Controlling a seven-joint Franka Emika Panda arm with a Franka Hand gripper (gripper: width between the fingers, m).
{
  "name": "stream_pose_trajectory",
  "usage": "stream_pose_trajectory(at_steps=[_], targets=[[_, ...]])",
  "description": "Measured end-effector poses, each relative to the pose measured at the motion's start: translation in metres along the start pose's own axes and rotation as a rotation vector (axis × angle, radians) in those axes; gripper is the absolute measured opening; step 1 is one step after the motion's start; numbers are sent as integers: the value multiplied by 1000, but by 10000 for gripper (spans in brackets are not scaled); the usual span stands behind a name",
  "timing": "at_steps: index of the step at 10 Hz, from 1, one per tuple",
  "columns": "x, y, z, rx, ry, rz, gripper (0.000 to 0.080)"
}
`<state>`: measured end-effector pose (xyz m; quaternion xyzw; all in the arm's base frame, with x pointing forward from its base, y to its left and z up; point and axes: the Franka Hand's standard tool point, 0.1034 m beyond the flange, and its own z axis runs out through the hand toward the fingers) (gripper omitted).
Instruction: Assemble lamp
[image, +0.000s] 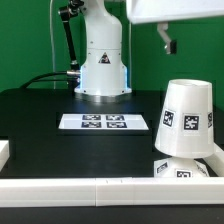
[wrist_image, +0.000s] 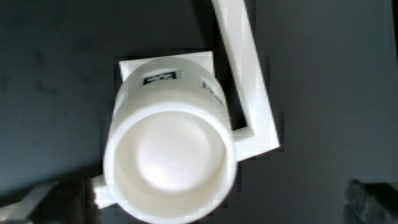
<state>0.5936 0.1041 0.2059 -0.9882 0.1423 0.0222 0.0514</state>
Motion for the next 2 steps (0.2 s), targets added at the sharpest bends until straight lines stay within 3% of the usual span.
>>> stream_pose_trajectory(at_steps=[2], targets=[[-2, -2, 0, 0, 1, 3, 699]])
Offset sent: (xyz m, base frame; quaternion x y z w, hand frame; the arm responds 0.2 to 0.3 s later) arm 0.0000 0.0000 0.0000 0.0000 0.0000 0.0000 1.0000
